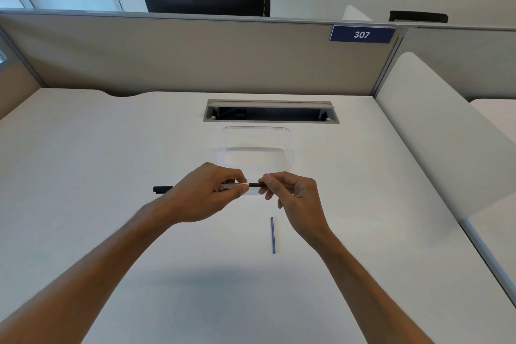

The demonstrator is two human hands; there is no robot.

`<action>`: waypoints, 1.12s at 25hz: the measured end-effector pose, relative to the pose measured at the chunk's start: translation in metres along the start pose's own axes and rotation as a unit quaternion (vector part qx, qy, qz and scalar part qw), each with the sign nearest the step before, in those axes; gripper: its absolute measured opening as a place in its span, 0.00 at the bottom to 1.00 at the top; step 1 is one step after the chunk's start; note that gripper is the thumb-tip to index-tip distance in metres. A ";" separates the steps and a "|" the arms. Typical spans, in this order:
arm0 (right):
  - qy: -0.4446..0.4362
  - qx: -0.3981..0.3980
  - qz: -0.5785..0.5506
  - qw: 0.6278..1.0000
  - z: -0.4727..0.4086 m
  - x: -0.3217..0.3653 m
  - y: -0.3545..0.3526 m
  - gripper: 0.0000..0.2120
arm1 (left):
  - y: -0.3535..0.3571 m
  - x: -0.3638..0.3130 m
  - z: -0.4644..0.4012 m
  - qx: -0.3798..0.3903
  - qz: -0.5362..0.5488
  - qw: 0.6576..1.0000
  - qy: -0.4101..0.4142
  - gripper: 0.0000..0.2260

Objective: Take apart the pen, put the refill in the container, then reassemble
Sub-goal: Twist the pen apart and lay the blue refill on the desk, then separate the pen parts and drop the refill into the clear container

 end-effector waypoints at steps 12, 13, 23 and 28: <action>0.034 -0.062 -0.035 0.997 0.010 -0.013 -0.021 0.05 | -0.009 0.018 0.008 -0.020 0.014 0.999 -0.029 0.12; 0.037 -0.071 -0.034 0.996 0.013 -0.017 -0.022 0.04 | -0.008 0.020 0.009 -0.021 0.013 0.999 -0.034 0.12; -0.003 -0.097 0.264 0.960 0.038 -0.072 0.003 0.01 | 0.000 0.029 0.017 -0.010 0.028 0.999 -0.040 0.11; 0.006 -0.102 0.352 0.930 0.043 -0.101 0.023 0.02 | 0.000 0.034 0.018 -0.001 0.020 0.999 -0.033 0.11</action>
Point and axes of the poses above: each hand's wrist, its own z-axis away from the middle knuckle, its own y-axis out of the palm, x = y × z, the point moved 7 cm from there along -z, towards the middle knuckle, and after that the axes turned 3 degrees about -z, right-handed, at the moved point
